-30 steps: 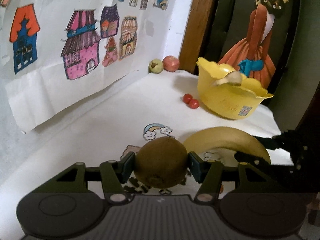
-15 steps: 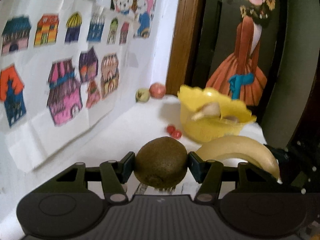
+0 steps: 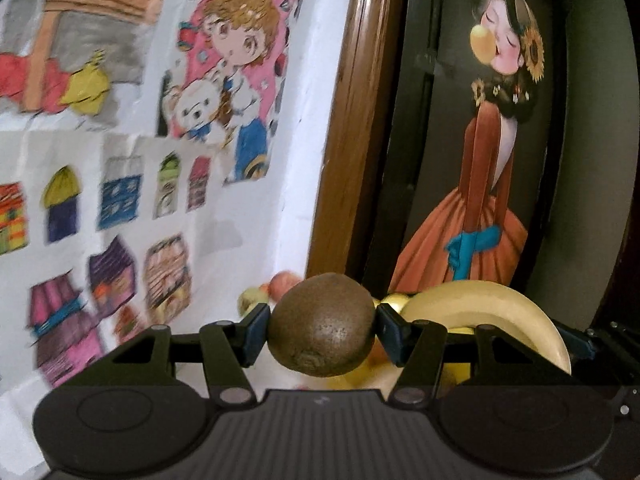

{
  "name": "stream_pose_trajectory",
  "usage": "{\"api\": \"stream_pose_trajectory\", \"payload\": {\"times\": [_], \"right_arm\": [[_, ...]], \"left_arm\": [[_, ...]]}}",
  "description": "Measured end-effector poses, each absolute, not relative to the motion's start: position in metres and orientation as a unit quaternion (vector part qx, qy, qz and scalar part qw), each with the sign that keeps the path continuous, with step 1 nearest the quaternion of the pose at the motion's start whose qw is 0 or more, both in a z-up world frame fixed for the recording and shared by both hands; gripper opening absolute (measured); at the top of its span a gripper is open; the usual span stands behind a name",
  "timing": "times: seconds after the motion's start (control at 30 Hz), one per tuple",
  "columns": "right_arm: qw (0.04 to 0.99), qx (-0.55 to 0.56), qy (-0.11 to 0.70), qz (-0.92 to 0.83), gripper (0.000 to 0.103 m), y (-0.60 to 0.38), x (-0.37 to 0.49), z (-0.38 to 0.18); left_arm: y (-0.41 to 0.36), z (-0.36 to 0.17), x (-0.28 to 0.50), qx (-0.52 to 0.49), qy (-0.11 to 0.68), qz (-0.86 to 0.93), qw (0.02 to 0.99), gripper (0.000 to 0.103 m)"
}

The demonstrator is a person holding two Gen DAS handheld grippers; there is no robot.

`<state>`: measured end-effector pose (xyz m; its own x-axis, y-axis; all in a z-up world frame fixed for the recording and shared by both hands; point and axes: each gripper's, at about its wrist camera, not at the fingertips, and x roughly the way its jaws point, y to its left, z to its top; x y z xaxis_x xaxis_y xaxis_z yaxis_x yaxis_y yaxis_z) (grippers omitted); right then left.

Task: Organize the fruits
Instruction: 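Lower kiwi and banana into the yellow bowl and open both tools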

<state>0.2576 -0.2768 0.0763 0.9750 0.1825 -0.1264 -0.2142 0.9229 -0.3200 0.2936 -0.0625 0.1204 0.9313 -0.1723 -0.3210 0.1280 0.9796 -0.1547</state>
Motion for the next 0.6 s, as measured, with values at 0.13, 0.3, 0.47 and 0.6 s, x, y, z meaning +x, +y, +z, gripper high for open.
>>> {"api": "stream_pose_trajectory", "payload": {"times": [0.13, 0.3, 0.47, 0.6], "right_arm": [[0.981, -0.168, 0.041, 0.091, 0.039, -0.281, 0.286, 0.082], [0.983, -0.153, 0.049, 0.083, 0.039, -0.285, 0.32, 0.076], [0.985, -0.131, 0.075, 0.08, 0.039, -0.291, 0.349, 0.06], [0.985, -0.101, 0.103, 0.089, 0.039, -0.299, 0.365, 0.047]], "left_arm": [[-0.077, 0.119, 0.323, -0.071, 0.156, -0.077, 0.982, 0.062], [-0.091, 0.106, 0.357, -0.085, 0.162, -0.076, 0.98, 0.062], [-0.101, 0.089, 0.381, -0.083, 0.181, -0.08, 0.977, 0.062], [-0.108, 0.077, 0.392, -0.08, 0.19, -0.085, 0.975, 0.062]]}}
